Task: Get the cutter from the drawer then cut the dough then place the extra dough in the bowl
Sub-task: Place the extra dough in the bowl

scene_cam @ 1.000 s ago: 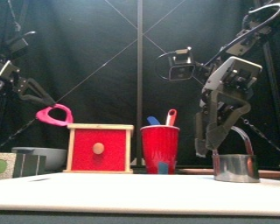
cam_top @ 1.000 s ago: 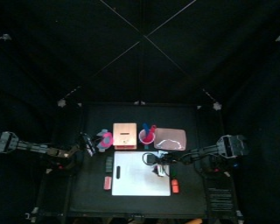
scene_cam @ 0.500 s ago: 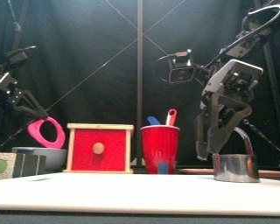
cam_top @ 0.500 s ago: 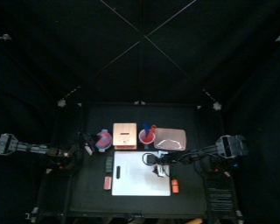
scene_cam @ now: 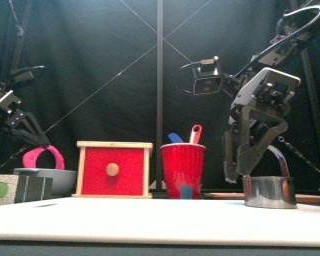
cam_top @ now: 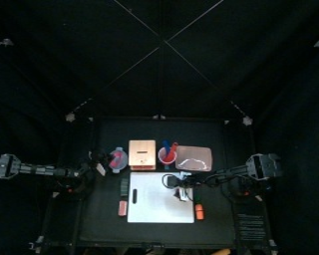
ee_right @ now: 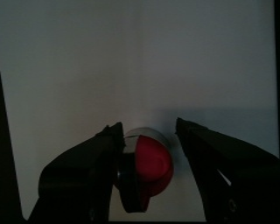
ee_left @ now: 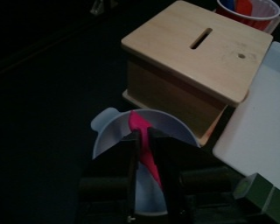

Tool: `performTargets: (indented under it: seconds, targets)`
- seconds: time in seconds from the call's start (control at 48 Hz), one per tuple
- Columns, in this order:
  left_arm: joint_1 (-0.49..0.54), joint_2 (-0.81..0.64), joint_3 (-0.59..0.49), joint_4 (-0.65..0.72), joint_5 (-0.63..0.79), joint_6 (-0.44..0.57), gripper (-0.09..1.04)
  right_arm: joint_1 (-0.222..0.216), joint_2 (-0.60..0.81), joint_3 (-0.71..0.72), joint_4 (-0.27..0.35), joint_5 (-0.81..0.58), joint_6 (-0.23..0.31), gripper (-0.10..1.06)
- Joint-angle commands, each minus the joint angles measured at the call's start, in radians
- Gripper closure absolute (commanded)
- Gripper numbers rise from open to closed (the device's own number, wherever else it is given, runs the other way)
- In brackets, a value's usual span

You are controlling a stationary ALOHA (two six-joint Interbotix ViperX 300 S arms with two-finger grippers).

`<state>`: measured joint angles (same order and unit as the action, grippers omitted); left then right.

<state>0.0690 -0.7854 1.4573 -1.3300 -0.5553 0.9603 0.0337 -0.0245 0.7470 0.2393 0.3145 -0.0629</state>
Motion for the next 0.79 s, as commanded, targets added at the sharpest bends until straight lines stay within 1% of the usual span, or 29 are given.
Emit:
performTargets:
  seconds: [0.021,0.188,0.271,0.479,0.729,0.792]
  targets:
    - [0.005,0.011,-0.025,-0.003,0.018,-0.006,0.27,0.002,-0.018,-0.02,0.002,-0.003,0.002,0.11]
    - [0.012,0.012,-0.023,-0.035,0.023,-0.043,0.12,0.002,-0.018,-0.023,0.002,-0.003,0.002,0.11]
    - [0.025,0.012,-0.021,-0.066,0.023,-0.078,0.08,0.002,-0.018,-0.025,0.002,-0.003,0.002,0.11]
    - [0.037,0.012,-0.029,-0.097,0.028,-0.193,0.07,0.0,-0.018,-0.026,0.002,-0.003,0.002,0.11]
    - [0.037,0.012,-0.034,-0.077,0.037,-0.414,0.07,0.0,-0.018,-0.028,0.002,-0.002,0.002,0.11]
    - [0.037,0.012,-0.031,-0.063,0.041,-0.453,0.07,0.0,-0.018,-0.028,0.002,-0.002,0.002,0.11]
